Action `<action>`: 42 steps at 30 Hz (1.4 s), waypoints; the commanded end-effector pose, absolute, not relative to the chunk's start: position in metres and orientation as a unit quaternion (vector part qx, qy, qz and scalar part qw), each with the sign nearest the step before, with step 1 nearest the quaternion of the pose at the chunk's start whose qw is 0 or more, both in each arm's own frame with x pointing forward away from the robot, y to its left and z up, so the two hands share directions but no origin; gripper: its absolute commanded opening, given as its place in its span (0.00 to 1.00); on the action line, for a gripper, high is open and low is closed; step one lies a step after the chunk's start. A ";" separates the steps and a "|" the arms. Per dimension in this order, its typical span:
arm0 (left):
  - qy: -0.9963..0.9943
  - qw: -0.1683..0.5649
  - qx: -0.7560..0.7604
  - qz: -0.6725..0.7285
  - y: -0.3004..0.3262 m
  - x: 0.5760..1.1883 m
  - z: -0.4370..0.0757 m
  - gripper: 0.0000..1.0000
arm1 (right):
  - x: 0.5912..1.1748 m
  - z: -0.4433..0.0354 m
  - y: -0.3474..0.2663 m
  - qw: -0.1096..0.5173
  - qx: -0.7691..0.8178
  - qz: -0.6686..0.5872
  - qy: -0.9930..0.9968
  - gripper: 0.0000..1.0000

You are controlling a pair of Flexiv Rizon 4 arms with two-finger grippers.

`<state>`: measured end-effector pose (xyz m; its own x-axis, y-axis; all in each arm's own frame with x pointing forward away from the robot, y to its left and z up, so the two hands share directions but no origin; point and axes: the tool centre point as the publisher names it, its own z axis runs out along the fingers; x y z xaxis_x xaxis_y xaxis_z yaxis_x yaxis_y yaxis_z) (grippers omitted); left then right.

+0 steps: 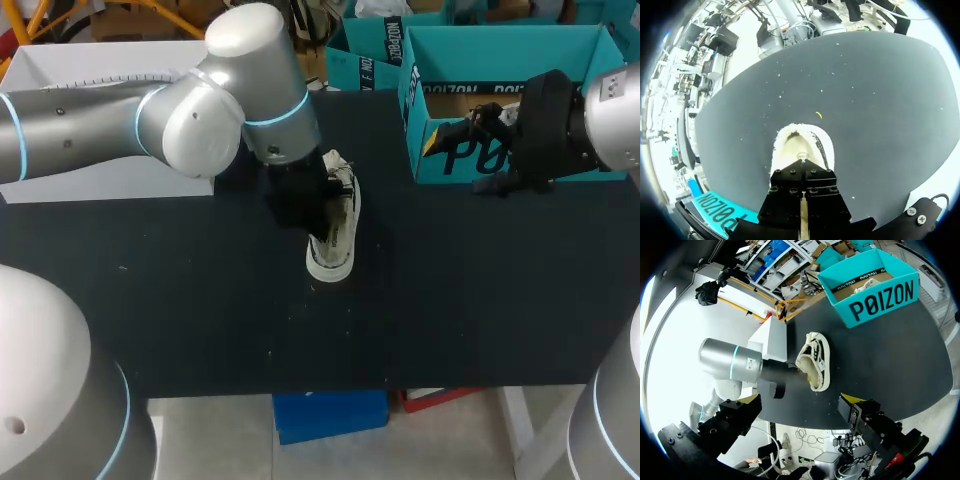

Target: Take the shoe out of the shoebox, open the shoe tongue, remove and reinsert the insole, then place the shoe into the shoebox

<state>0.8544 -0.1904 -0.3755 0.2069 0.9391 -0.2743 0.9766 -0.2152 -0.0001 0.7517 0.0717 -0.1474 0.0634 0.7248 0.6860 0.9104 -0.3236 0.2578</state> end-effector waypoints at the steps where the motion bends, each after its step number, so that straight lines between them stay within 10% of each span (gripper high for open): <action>1: 0.621 0.085 0.774 -0.094 -0.180 0.850 -0.358 0.00 | 0.752 -0.148 0.073 0.121 -0.719 -0.380 -0.568 1.00; 42: 0.752 0.198 0.606 -0.165 -0.174 0.951 -0.335 0.00 | 0.752 -0.148 0.073 0.121 -0.719 -0.380 -0.568 1.00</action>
<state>0.9446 -0.1642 -0.3268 -0.1897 0.8452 -0.4996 0.9764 0.2158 -0.0057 0.7517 0.0717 -0.1474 0.0634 0.7248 0.6860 0.9104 -0.3236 0.2578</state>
